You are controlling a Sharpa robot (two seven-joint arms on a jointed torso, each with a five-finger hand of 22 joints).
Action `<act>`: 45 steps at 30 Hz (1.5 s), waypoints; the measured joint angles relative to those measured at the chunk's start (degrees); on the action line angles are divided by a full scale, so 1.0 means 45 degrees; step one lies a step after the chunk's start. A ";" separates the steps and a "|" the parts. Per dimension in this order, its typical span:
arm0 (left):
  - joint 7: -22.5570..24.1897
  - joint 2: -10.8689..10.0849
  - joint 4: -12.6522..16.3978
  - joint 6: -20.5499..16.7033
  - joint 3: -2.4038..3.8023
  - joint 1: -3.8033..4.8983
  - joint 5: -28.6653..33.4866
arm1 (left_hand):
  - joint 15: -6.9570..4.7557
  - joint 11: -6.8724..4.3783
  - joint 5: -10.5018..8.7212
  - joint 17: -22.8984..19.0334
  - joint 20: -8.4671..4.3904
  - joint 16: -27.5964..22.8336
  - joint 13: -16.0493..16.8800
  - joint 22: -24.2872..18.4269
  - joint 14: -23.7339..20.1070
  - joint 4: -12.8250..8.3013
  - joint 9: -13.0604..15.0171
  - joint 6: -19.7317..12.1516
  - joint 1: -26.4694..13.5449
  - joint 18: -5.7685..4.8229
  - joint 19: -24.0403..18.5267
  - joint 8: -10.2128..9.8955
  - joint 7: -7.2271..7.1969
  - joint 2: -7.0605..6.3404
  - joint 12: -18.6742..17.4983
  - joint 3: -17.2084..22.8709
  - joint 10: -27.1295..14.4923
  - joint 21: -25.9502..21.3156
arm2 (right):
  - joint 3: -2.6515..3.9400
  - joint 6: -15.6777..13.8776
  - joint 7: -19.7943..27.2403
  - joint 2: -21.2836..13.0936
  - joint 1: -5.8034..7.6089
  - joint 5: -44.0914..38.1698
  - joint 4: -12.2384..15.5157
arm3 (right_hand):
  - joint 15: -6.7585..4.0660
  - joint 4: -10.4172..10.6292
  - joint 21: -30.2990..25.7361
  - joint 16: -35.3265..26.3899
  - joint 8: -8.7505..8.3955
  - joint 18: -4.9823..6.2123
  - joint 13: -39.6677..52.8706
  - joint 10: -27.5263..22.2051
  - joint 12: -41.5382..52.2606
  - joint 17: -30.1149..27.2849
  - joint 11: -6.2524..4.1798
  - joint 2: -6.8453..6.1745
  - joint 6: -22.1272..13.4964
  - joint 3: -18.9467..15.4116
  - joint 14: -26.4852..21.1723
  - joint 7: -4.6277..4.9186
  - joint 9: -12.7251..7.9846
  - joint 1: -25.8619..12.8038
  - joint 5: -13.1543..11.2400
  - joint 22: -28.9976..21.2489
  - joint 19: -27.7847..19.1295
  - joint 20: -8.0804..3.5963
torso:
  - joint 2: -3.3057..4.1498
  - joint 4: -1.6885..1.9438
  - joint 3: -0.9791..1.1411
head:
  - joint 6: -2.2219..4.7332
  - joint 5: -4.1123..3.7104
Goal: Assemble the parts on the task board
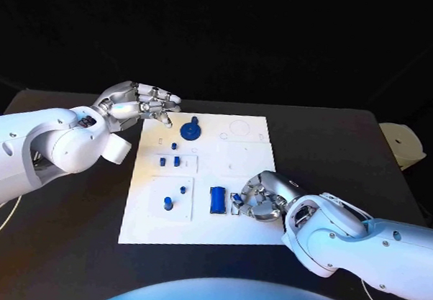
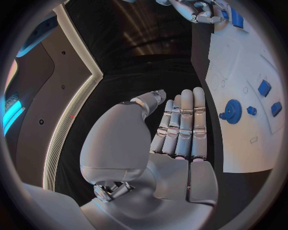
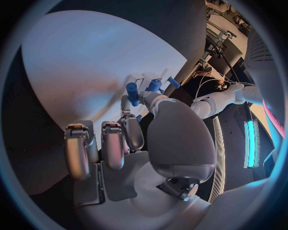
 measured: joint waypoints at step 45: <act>-0.0019 -0.0003 -0.0023 0.0071 0.0001 0.0001 0.0000 | 0.0000 -0.0001 0.0000 0.0013 0.0000 0.0000 -0.0001 -0.0040 0.0000 0.0179 0.0002 0.0001 -0.0155 0.0001 0.0000 0.0000 -0.0001 0.0047 0.0000 -0.0038 -0.0092 0.0000 | 0.0003 0.0375 0.0041 0.0219 -0.0004 -0.0304 -0.0320 | -0.0025 0.0208 0.0000 0.0000 0.0246 -0.0001 -0.0005 0.0045 0.0293 0.0005 -0.0046 0.0203 0.0297 -0.1796 0.0027 -0.0210 0.0153 -0.1940 -0.1009 0.0006 0.0000 0.0000 | -0.0004 -0.0011 0.0009 | -0.0032 0.0028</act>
